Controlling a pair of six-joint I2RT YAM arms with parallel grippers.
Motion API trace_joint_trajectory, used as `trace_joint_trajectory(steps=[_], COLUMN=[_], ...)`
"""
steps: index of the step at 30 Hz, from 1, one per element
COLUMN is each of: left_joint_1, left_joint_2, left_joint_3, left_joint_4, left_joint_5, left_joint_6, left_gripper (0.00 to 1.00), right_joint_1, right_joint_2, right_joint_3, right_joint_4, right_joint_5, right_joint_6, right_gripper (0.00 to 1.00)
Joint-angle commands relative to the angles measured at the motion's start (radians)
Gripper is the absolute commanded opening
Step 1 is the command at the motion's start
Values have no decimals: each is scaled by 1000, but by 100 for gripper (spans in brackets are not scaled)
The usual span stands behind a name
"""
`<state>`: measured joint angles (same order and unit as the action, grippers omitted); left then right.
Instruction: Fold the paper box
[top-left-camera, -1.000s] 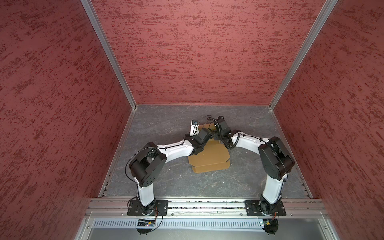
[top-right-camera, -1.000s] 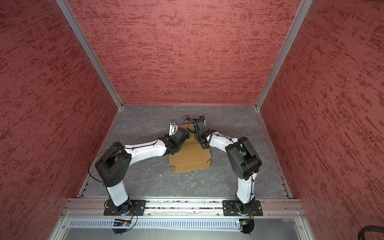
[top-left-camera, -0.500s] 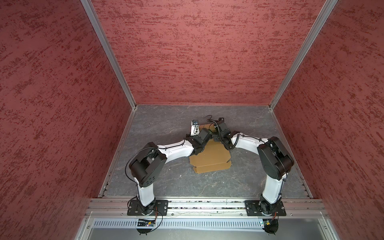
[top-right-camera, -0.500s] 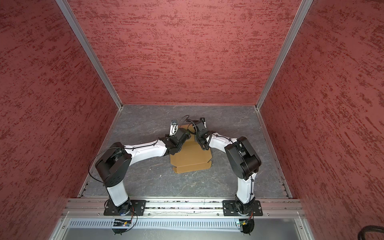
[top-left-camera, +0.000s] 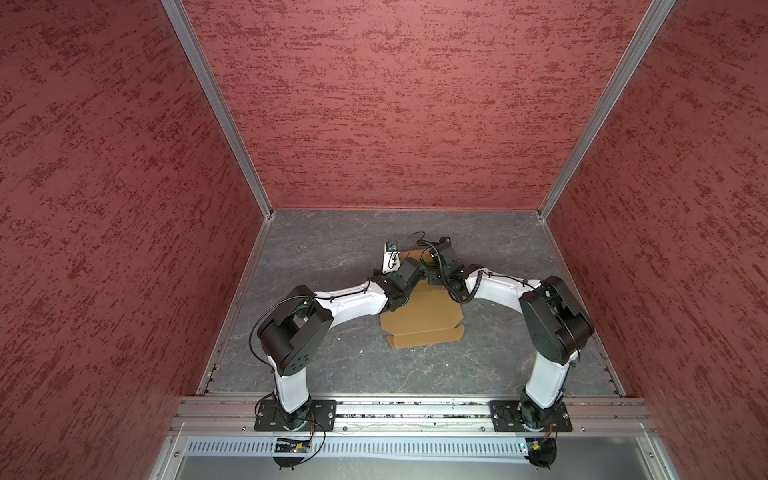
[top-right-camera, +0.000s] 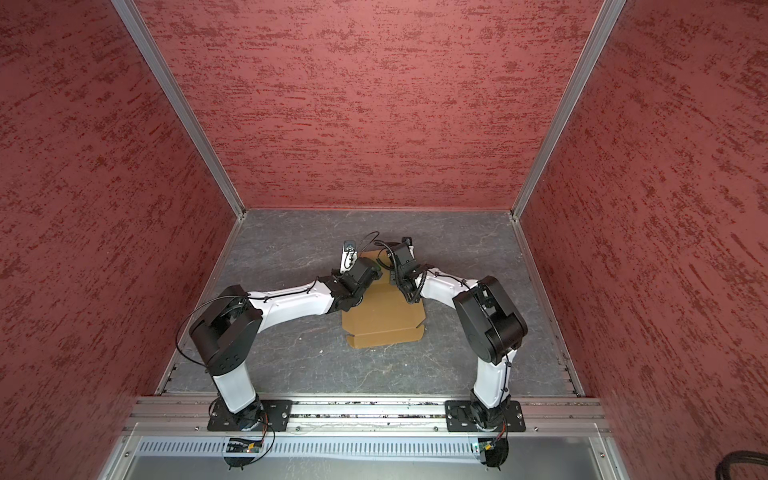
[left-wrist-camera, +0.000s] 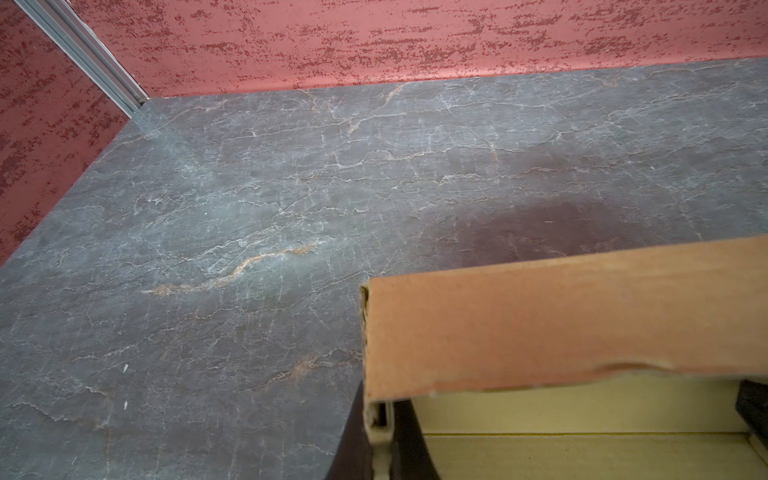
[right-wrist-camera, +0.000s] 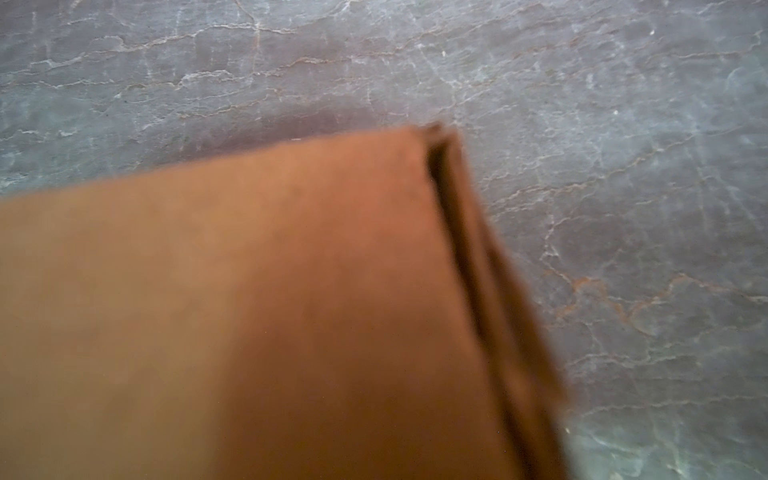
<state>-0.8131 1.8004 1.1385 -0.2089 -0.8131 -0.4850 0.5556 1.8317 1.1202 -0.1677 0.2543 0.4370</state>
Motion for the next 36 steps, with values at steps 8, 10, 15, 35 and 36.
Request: trace_joint_trajectory(steps=[8, 10, 15, 35, 36], left_joint_1=[-8, -9, -7, -4, -4], left_joint_2=[-22, -25, -25, -29, -29], left_joint_3=[-62, -64, -64, -65, -66], left_joint_4=[-55, -57, -62, -68, -67], left_joint_5=[60, 60, 61, 60, 61], left_joint_6=[3, 2, 1, 6, 7], left_gripper=[0, 0, 0, 0, 0], right_joint_1=[-7, -14, -23, -51, -53], right_joint_2=[-99, -111, -134, -121, -115], right_joint_3=[-29, -39, -53, -21, -16], right_joint_4=[25, 31, 41, 56, 56], right_joint_5=[6, 12, 2, 5, 4], right_joint_6=[39, 44, 38, 32, 33], right_gripper=[46, 46, 46, 32, 32])
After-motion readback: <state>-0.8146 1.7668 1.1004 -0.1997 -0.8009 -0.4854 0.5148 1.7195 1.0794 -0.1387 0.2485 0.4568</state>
